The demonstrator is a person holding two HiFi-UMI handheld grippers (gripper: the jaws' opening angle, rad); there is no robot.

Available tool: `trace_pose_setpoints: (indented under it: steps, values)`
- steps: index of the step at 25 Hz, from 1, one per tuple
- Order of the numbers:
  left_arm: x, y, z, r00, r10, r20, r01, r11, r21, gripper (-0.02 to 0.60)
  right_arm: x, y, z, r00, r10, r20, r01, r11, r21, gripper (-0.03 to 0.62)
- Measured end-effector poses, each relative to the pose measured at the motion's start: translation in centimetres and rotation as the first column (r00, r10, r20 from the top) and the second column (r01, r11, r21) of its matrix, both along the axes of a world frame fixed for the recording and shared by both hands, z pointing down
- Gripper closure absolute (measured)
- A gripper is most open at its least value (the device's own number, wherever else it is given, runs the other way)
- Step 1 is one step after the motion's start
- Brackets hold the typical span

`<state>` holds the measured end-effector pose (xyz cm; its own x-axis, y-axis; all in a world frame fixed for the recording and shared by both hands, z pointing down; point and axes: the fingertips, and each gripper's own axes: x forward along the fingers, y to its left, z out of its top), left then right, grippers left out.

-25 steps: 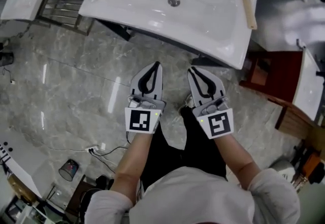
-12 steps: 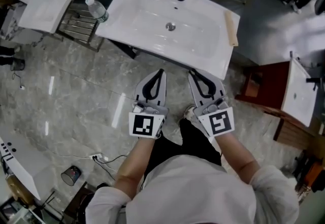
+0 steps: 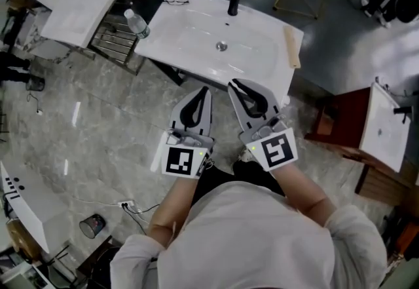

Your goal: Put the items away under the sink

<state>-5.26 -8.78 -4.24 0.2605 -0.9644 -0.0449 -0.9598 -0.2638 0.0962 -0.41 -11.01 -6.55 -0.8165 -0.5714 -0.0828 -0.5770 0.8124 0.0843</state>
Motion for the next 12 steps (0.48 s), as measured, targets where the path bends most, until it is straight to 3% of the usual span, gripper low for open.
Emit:
trace_pose_setpoints:
  steps: [6, 12]
  values:
    - [-0.9, 0.2, -1.2, 0.998, -0.055, 0.040, 0.054, 0.998, 0.019, 0.578, 0.7, 0.1, -0.6, 1.000, -0.019, 0.016, 0.019, 1.000, 0.001, 0.545]
    - [-0.1, 0.3, -1.7, 0.998, -0.056, 0.042, 0.055, 0.998, 0.024, 0.578, 2.1, -0.6, -0.1, 1.000, 0.012, 0.005, -0.012, 1.000, -0.019, 0.545]
